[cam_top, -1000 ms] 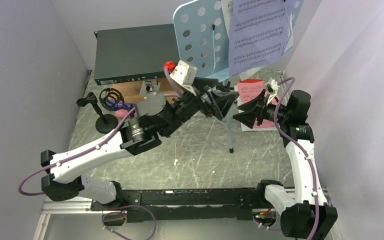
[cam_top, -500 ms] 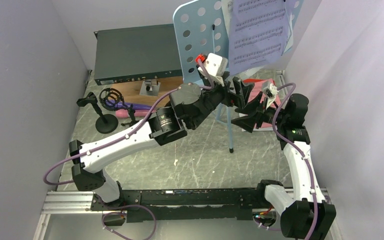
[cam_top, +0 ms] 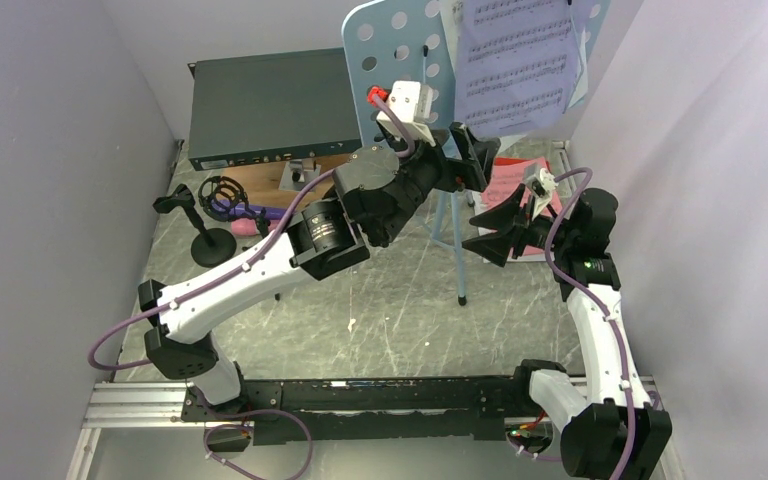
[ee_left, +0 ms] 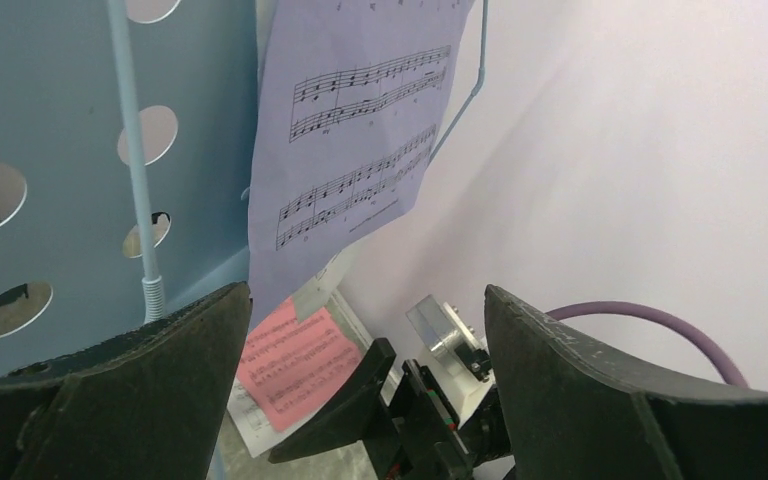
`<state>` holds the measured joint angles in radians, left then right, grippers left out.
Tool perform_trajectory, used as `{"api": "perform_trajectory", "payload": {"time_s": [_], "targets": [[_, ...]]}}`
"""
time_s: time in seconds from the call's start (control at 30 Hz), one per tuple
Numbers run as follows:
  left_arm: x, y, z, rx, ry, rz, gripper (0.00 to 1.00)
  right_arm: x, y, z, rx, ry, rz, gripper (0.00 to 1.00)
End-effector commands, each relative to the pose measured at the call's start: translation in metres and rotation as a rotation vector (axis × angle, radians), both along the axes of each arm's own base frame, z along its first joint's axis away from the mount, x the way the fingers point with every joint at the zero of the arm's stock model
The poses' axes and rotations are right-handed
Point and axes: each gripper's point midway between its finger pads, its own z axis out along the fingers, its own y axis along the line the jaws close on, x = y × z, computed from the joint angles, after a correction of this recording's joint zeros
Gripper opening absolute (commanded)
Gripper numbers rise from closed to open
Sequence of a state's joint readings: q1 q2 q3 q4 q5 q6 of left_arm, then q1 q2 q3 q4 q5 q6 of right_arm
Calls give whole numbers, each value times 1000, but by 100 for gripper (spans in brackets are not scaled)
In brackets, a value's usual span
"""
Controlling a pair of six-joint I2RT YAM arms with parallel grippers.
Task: Pack up the instrument practice props
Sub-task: Pick up the sheet music from the music stand.
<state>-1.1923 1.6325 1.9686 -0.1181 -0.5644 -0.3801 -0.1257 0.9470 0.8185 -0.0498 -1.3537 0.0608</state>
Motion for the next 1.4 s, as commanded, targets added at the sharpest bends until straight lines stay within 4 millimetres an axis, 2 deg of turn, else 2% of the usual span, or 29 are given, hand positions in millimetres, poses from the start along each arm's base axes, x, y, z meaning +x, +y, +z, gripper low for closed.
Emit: {"api": "perform_trajectory", "payload": {"time_s": [0.0, 0.23, 0.73, 0.93, 1.13, 1.27, 1.37], "targets": [[8, 13, 10, -93, 64, 56, 90, -3, 2, 8, -5, -68, 22, 69], [11, 10, 16, -109, 52, 66, 84, -3, 2, 8, -3, -65, 22, 69], [37, 12, 4, 0, 24, 271, 85, -4, 3, 9, -2, -61, 23, 69], [27, 7, 17, 42, -82, 339, 85, -3, 3, 8, -3, -60, 20, 69], [21, 5, 21, 128, -158, 435, 87, -2, 3, 8, -3, -58, 18, 69], [19, 3, 20, 140, -174, 448, 81, -2, 3, 7, -3, -56, 17, 69], [19, 6, 21, 134, -176, 455, 81, -3, 3, 8, -3, -57, 17, 69]]}}
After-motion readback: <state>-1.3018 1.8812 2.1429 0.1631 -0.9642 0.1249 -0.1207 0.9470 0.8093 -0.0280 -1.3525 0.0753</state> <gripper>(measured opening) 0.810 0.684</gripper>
